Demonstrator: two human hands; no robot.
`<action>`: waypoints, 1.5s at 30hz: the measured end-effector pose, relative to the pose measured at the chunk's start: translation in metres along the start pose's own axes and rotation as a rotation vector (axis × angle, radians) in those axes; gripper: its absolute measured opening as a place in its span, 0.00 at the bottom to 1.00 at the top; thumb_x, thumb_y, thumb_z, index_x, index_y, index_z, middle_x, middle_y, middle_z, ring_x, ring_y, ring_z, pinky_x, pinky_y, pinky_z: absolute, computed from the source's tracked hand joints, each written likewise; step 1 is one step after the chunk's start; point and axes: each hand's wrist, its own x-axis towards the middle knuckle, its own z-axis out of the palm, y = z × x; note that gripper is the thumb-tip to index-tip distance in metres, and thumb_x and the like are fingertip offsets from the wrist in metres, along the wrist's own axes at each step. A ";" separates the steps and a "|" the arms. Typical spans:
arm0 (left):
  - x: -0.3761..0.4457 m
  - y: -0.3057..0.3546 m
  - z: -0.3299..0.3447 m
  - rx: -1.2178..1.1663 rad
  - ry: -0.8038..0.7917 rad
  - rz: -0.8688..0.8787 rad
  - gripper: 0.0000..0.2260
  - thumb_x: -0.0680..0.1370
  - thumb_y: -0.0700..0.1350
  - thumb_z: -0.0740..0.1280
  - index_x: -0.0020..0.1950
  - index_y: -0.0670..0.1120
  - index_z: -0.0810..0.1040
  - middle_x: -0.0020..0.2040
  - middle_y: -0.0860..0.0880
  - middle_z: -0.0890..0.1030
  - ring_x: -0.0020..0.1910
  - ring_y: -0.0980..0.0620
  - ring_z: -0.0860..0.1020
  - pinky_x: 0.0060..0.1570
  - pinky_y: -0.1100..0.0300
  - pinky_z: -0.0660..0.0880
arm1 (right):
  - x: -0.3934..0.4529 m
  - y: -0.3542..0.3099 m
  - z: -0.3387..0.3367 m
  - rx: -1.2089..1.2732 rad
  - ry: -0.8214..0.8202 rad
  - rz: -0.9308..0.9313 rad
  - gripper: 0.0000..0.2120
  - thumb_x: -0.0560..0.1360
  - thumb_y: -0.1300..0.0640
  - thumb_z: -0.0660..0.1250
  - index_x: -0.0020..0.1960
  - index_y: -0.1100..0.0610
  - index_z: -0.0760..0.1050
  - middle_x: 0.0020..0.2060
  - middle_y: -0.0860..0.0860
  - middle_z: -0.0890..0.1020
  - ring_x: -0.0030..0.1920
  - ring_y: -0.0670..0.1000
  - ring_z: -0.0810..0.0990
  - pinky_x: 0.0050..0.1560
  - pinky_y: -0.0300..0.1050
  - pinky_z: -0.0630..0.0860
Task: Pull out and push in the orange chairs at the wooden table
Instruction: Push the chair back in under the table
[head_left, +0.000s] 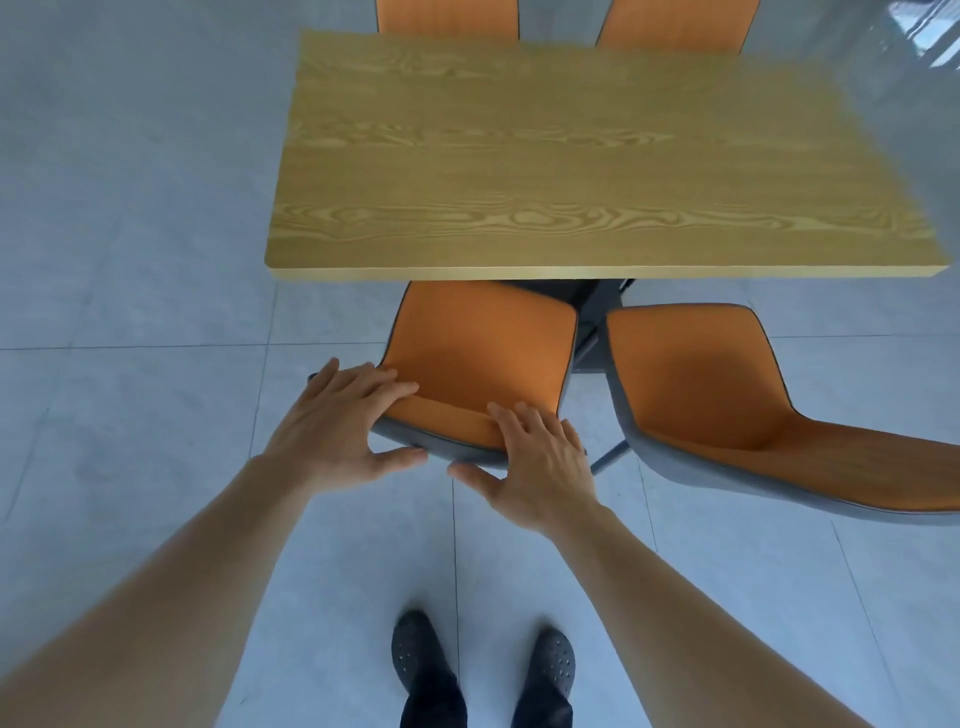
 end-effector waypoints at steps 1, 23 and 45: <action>0.001 -0.002 0.001 -0.001 0.014 0.009 0.39 0.71 0.79 0.55 0.77 0.61 0.63 0.77 0.59 0.66 0.79 0.53 0.60 0.80 0.47 0.49 | 0.001 -0.001 0.002 0.000 0.017 0.021 0.47 0.71 0.19 0.51 0.81 0.46 0.58 0.76 0.49 0.69 0.77 0.57 0.64 0.77 0.58 0.58; -0.033 0.092 0.045 -0.036 0.228 -0.145 0.31 0.71 0.78 0.60 0.64 0.59 0.76 0.60 0.58 0.80 0.62 0.50 0.77 0.65 0.51 0.71 | -0.033 0.070 -0.014 -0.104 -0.106 -0.111 0.45 0.70 0.20 0.44 0.76 0.45 0.64 0.69 0.49 0.76 0.72 0.57 0.71 0.74 0.57 0.63; -0.036 0.127 0.070 -0.108 0.295 -0.166 0.28 0.71 0.77 0.60 0.60 0.59 0.76 0.58 0.60 0.79 0.61 0.50 0.75 0.64 0.51 0.66 | -0.039 0.107 -0.016 -0.115 -0.130 -0.153 0.44 0.69 0.19 0.48 0.76 0.44 0.65 0.69 0.49 0.75 0.71 0.57 0.70 0.75 0.58 0.62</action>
